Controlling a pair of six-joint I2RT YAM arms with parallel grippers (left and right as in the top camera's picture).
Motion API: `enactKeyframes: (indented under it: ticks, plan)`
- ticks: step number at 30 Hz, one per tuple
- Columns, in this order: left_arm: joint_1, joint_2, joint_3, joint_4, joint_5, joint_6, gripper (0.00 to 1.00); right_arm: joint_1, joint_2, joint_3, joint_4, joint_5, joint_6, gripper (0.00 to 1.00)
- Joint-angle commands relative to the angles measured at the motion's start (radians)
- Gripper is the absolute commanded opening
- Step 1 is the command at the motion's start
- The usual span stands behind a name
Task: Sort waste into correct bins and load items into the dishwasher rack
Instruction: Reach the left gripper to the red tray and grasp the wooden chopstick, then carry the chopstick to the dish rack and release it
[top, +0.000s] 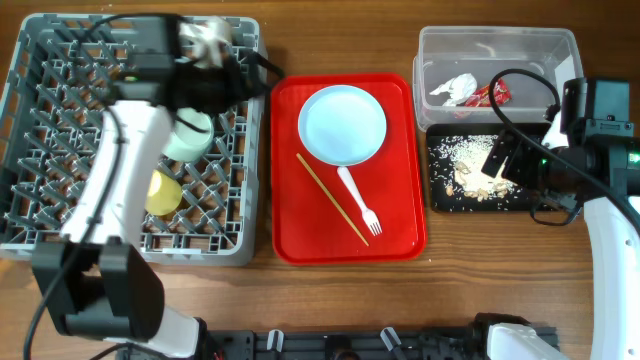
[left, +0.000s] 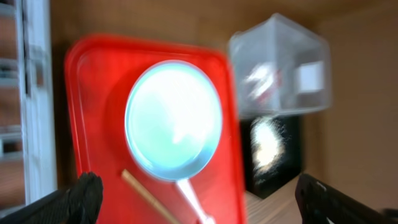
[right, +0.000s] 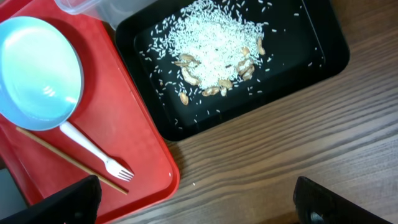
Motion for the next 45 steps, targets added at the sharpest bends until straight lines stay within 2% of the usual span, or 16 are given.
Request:
enactKeyframes:
  ticks: [1, 2, 5, 9, 12, 16, 23, 28, 29, 30, 32, 34, 37, 40, 42, 45]
  plan:
    - [-0.165, -0.024, -0.003, -0.116, -0.368, 0.040, 1.00, -0.004, 0.002, 0.010, 0.001, 0.018, -0.013, 1.00]
    - [-0.209, -0.017, -0.011, -0.147, -0.369, 0.025, 1.00, -0.004, 0.002, 0.010, 0.002, 0.017, -0.012, 1.00]
    - [-0.303, 0.003, -0.054, -0.219, -0.377, -0.176, 1.00, -0.004, 0.002, 0.010, 0.001, 0.018, -0.013, 1.00]
    - [-0.388, 0.034, -0.155, -0.179, -0.473, -0.374, 1.00, -0.004, 0.002, 0.010, 0.002, 0.017, -0.013, 0.99]
    - [-0.449, 0.071, -0.202, -0.098, -0.499, -0.388, 1.00, -0.004, 0.002, 0.010, 0.002, 0.017, -0.013, 1.00]
    - [-0.530, 0.145, -0.211, -0.075, -0.637, -0.388, 1.00, -0.004, 0.002, 0.010, -0.001, 0.017, -0.013, 1.00]
    - [-0.563, 0.239, -0.211, -0.072, -0.645, -0.389, 0.97, -0.004, 0.002, 0.010, -0.001, 0.017, -0.013, 1.00]
    - [-0.563, 0.280, -0.211, -0.072, -0.587, -0.389, 0.82, -0.004, 0.002, 0.010, -0.001, 0.017, -0.012, 1.00]
    - [-0.563, 0.284, -0.211, -0.072, -0.585, -0.388, 0.75, -0.004, 0.002, 0.010, -0.001, 0.017, -0.012, 1.00]
    - [-0.563, 0.289, -0.211, -0.072, -0.585, -0.388, 0.59, -0.004, 0.002, 0.010, -0.002, 0.017, -0.012, 1.00]
    - [-0.563, 0.293, -0.211, -0.072, -0.581, -0.388, 0.45, -0.004, 0.002, 0.010, -0.002, 0.017, -0.012, 1.00]
    - [-0.563, 0.293, -0.211, -0.072, -0.572, -0.388, 0.37, -0.004, 0.002, 0.010, -0.003, 0.017, -0.013, 1.00]
    - [-0.563, 0.293, -0.211, -0.073, -0.566, -0.388, 0.35, -0.004, 0.002, 0.010, -0.006, 0.017, -0.013, 1.00]
    - [-0.561, 0.293, -0.211, -0.076, -0.566, -0.388, 0.16, -0.004, 0.002, 0.010, -0.008, 0.017, -0.013, 1.00]
    - [-0.557, 0.293, -0.211, -0.076, -0.566, -0.388, 0.08, -0.004, 0.002, 0.010, -0.012, 0.017, -0.012, 1.00]
    - [-0.539, 0.290, -0.211, -0.077, -0.566, -0.387, 0.04, -0.004, 0.002, 0.010, -0.020, 0.017, -0.013, 1.00]
